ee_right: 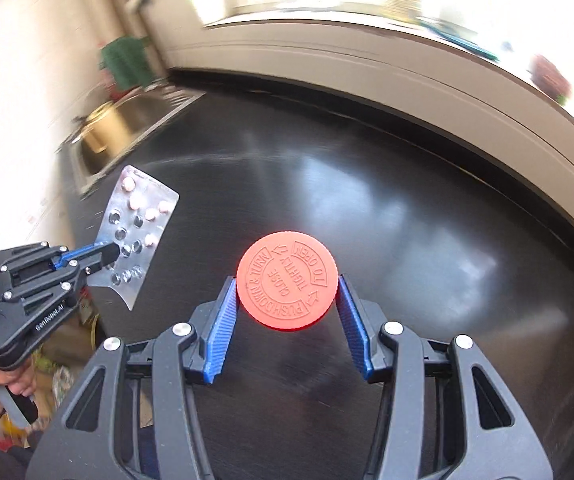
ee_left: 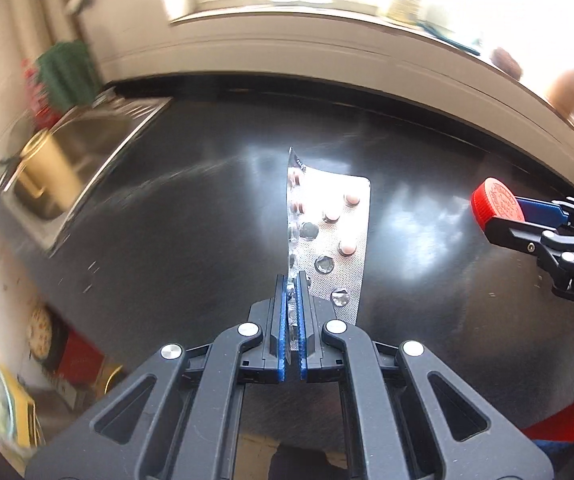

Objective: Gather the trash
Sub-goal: 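Carry blister pack and red cap over the bin and open both tools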

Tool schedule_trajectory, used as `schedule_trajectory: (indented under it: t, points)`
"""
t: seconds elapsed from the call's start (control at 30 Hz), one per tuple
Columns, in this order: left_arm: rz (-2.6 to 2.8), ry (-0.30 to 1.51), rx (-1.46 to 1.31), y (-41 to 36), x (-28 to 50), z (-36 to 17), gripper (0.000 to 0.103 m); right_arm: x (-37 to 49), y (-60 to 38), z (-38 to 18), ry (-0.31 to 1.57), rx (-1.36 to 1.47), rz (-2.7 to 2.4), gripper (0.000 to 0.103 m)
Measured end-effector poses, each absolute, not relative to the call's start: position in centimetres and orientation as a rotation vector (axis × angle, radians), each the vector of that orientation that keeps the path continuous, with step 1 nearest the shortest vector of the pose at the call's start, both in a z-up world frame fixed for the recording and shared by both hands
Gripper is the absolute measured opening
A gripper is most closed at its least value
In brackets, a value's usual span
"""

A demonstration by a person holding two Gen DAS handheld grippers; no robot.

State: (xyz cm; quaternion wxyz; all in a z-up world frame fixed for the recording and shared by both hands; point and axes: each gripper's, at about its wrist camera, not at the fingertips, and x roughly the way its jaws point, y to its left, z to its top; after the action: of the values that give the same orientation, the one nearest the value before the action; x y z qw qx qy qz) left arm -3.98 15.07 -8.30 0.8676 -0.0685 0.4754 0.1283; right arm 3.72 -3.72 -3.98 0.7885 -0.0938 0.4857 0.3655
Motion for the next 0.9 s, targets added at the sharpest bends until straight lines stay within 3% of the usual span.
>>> schedule_trajectory:
  t: [0.57,0.9]
  points:
    - [0.831,1.096,-0.521,29.8,-25.9,-15.4,0.004,-13.0,22.9,-7.1,1.178,-0.528,1.418,0.049]
    - [0.894,1.141,-0.639,34.8,-31.0,-21.2,0.004,-17.6,31.4,-11.4,1.24,-0.63,1.441,0.049]
